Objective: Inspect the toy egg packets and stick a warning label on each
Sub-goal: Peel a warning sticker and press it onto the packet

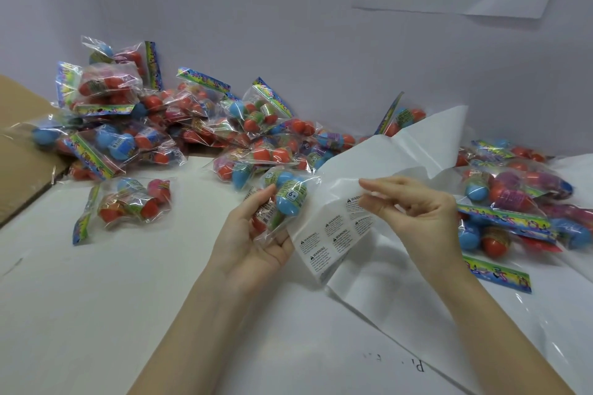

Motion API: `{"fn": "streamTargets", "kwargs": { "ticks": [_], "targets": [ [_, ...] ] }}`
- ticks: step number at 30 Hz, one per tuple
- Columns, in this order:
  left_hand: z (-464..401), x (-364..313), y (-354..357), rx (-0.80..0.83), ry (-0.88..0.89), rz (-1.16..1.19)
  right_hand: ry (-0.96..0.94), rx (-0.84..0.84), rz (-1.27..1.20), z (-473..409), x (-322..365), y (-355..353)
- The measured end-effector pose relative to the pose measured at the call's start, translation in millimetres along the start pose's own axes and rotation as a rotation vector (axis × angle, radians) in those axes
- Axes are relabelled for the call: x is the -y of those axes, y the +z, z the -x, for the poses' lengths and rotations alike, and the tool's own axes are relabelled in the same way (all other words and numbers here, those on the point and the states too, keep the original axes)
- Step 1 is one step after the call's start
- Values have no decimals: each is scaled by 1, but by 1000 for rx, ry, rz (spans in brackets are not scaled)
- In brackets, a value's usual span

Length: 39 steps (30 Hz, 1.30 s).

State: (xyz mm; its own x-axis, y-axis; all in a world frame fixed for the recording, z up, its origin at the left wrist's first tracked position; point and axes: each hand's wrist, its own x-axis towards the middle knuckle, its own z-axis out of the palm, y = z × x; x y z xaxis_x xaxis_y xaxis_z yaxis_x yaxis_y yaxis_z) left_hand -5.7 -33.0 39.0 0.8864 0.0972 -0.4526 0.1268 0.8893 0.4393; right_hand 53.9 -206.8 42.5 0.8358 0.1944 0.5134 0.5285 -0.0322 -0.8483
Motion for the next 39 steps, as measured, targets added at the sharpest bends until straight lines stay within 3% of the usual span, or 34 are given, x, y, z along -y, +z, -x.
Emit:
{"fn": "streamTargets", "kwargs": {
  "ticks": [4,12,24,34,39],
  "targets": [
    [0,0,0,-3,22,9,-10,71,89,0,-1,1],
    [0,0,0,-2,25,0,-62,-44,238,1,-4,2],
    [-1,2,-1,13,14,13,-96,-124,235,3,-9,4],
    [-1,2,0,8,29,21,-54,-119,232,3,-9,5],
    [-1,2,1,12,34,23,-127,-94,309,3,-10,3]
  ]
}}
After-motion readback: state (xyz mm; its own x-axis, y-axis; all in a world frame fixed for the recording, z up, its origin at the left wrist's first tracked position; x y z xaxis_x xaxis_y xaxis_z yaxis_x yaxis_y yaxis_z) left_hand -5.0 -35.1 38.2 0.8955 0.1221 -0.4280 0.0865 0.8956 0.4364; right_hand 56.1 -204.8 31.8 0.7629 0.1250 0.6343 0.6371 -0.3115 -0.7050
